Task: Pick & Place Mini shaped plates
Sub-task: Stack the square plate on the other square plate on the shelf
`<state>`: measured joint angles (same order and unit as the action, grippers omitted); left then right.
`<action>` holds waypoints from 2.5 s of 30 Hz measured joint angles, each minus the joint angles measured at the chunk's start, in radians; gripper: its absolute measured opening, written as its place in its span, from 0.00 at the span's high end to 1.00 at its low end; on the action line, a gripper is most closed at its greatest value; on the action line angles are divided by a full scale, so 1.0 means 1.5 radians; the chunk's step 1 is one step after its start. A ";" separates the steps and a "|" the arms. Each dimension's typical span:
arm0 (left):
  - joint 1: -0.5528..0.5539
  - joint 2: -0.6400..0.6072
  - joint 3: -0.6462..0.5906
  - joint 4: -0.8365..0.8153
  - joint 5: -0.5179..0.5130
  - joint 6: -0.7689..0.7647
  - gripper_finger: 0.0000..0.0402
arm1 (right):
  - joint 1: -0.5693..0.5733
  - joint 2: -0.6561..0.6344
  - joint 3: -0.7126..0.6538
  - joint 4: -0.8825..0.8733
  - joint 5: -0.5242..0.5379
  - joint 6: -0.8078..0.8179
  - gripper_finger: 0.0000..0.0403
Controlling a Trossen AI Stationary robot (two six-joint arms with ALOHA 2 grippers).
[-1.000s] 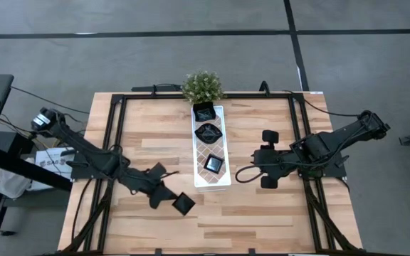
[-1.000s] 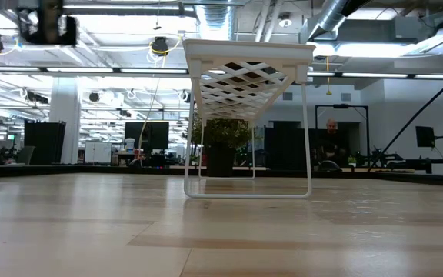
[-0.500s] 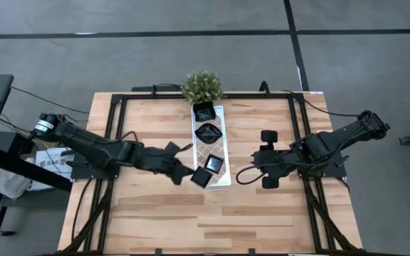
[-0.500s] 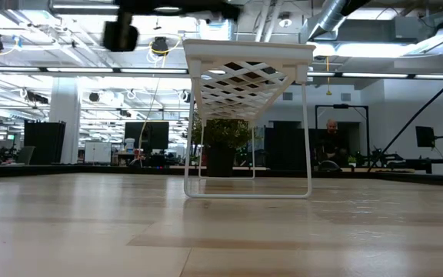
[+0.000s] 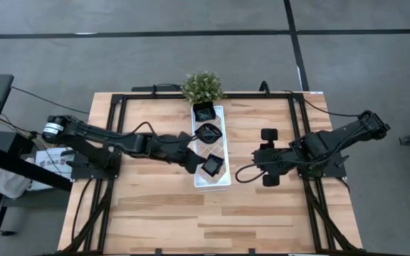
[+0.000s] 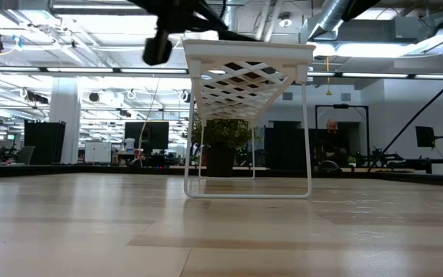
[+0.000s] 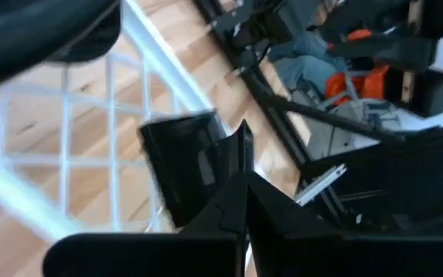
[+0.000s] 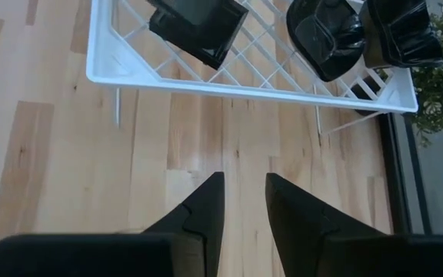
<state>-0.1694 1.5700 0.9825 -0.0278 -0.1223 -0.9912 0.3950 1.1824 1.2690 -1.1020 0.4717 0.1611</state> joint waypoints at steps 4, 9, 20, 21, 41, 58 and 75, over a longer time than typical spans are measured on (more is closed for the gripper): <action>0.014 0.005 0.000 0.012 0.000 0.000 1.00 | 0.000 0.000 0.000 0.000 0.000 -0.007 0.77; 0.027 0.003 0.000 0.021 0.000 0.010 1.00 | 0.001 0.000 0.000 -0.005 0.000 -0.010 0.77; 0.024 0.003 0.000 0.024 -0.001 -0.003 1.00 | 0.001 0.000 0.000 -0.012 0.000 -0.009 0.77; 0.024 0.005 0.000 0.025 -0.005 -0.005 1.00 | 0.001 0.000 0.000 -0.011 0.000 -0.009 0.77; 0.004 0.012 0.000 0.032 -0.075 -0.031 0.99 | 0.001 0.000 0.000 -0.014 0.000 -0.008 0.77; 0.004 0.012 0.000 0.036 -0.058 -0.030 0.89 | 0.001 0.000 0.000 -0.014 0.000 -0.007 0.77; 0.004 0.008 0.000 -0.013 -0.075 -0.002 0.93 | 0.002 0.000 0.000 -0.014 -0.002 -0.002 0.77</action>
<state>-0.1627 1.5818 0.9822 -0.0469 -0.2342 -0.9944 0.3981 1.1824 1.2690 -1.1229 0.4690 0.1577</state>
